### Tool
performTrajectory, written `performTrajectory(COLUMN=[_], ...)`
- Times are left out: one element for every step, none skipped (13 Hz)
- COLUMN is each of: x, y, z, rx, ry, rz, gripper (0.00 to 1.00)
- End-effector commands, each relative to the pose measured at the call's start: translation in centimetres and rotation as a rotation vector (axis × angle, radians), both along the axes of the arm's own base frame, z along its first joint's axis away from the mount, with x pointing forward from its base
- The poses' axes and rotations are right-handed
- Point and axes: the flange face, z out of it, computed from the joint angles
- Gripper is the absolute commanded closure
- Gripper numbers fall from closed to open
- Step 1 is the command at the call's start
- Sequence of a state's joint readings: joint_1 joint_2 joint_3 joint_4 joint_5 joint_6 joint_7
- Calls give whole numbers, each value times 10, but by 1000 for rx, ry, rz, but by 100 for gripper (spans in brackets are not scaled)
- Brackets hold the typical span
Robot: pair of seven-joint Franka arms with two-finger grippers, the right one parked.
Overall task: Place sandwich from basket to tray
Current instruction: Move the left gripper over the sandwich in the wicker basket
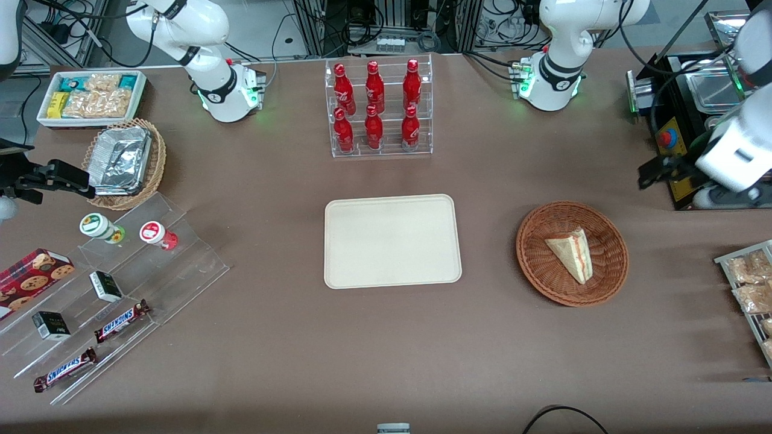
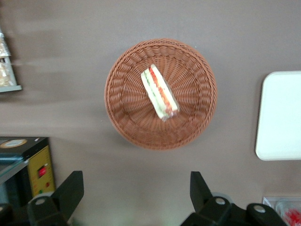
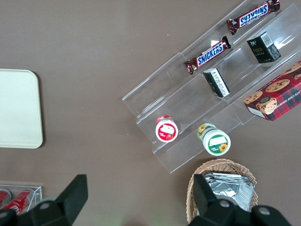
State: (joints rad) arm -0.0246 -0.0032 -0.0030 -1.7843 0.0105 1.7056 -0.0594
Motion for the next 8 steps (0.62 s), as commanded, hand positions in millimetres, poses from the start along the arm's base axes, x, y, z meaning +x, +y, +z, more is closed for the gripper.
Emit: performTrajectory(x=[-3, -2, -5, -10, -14, -15, -19, -22], y=[-13, -21, -22, -28, -30, -33, -42, -44], z=[-39, -61, -85, -105, -121, -134, -154, -170], rx=[14, 17, 19, 16, 14, 14, 15, 11], ry=[-34, -45, -49, -72, -85, -91, -87, -99], rz=[58, 125, 190, 215, 249, 277, 272, 270], gripper=[0, 0, 0, 0, 0, 0, 0, 0])
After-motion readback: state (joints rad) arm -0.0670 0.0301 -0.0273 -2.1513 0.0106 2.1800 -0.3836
